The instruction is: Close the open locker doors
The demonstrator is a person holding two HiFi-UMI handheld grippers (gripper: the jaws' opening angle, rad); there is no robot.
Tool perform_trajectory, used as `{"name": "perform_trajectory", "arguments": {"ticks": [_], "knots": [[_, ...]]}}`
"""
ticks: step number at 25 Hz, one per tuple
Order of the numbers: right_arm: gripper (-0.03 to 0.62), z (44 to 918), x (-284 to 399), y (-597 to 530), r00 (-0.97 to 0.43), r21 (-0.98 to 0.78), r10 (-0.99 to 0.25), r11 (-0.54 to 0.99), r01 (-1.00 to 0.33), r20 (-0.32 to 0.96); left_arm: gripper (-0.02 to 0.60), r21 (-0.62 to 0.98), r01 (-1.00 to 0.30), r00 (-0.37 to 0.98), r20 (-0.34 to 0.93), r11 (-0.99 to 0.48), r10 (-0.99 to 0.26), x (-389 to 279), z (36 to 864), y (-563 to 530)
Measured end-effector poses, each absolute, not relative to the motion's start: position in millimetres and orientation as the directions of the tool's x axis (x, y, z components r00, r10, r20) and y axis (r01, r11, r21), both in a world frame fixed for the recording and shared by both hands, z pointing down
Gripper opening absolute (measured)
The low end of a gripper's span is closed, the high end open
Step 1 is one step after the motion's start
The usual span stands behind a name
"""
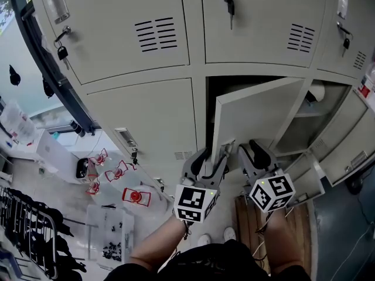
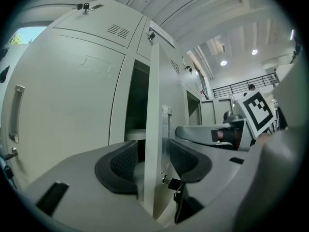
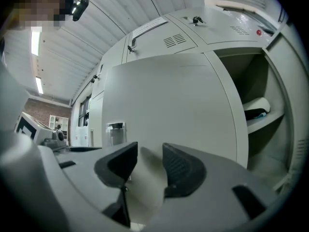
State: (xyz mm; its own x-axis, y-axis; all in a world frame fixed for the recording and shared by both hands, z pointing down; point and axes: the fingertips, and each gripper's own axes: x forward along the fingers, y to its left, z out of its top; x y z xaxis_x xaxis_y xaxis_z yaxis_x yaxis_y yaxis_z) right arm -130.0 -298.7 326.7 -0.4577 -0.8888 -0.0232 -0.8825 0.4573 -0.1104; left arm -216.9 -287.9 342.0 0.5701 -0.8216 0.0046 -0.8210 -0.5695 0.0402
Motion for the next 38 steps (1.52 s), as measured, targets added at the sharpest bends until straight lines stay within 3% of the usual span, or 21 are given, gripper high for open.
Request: {"name": "perform_trajectory", "arguments": {"ticks": [12, 38], "knots": [[0.161, 325.7, -138.6, -323.7, -0.497, -0.119, -0.867, 0.497, -0.86, -0.027, 0.208, 0.036, -0.87, 0.492, 0.001, -0.492, -0.87, -244.2, 337.4, -294.5], [0.161, 325.2, -141.2, -344.0, -0.502, -0.134, -0.864, 0.504, -0.853, -0.051, 0.207, 0.039, -0.874, 0.485, 0.008, -0.485, -0.874, -251.9, 336.3, -302.0]]}}
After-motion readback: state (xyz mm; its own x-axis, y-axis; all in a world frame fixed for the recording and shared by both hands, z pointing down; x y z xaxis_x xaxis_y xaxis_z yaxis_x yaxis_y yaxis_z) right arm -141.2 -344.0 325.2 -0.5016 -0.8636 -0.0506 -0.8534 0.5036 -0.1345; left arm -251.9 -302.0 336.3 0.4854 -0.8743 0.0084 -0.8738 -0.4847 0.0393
